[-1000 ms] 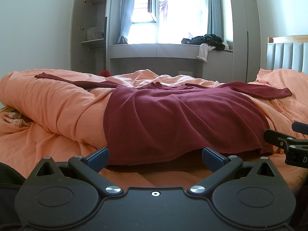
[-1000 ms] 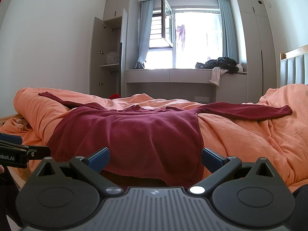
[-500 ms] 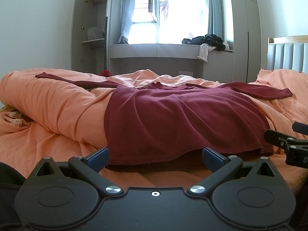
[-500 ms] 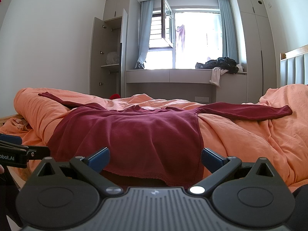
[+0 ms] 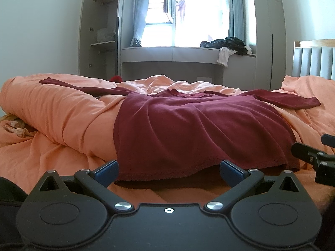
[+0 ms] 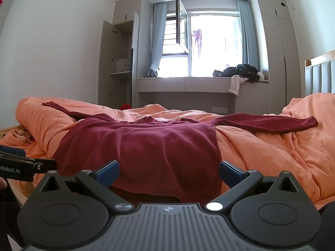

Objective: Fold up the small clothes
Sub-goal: 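Grasp the dark red shirt's sleeve cuff with the right gripper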

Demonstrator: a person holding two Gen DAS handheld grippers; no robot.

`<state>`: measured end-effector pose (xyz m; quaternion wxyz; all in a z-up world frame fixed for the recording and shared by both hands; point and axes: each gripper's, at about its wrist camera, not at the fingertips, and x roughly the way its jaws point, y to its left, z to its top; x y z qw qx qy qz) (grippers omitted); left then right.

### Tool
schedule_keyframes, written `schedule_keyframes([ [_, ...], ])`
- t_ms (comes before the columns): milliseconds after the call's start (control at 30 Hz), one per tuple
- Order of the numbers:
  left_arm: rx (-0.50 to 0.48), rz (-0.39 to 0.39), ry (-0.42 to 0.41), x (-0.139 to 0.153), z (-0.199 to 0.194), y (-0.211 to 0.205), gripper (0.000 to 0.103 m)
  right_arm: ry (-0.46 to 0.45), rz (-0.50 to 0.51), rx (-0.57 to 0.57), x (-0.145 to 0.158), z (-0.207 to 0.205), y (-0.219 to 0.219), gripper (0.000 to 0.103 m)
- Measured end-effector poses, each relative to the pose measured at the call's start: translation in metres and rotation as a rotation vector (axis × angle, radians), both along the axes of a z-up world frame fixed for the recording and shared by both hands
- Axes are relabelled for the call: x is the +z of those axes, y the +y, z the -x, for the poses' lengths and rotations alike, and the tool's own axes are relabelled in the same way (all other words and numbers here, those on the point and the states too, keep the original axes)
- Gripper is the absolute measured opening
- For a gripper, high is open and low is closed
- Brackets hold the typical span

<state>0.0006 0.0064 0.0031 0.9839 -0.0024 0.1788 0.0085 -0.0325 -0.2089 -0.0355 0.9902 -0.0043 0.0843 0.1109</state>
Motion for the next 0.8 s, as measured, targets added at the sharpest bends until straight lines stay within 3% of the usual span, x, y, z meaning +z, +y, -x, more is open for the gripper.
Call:
schedule_keyframes([
  [233, 0.003, -0.050, -0.003, 0.021, -0.029, -0.009, 0.103, 0.001, -0.030, 0.019, 0.008, -0.008, -0.011, 0.103],
  [367, -0.002, -0.053, -0.009, 0.039, -0.058, -0.015, 0.103, -0.046, -0.013, 0.009, 0.024, -0.026, -0.023, 0.103],
  [633, -0.036, 0.020, -0.010, 0.070, -0.126, -0.027, 0.103, -0.061, 0.011, -0.029, 0.050, -0.087, -0.064, 0.103],
  [800, -0.079, 0.012, -0.008, 0.078, -0.175, -0.036, 0.103, -0.058, 0.010, -0.079, 0.060, -0.131, -0.091, 0.103],
])
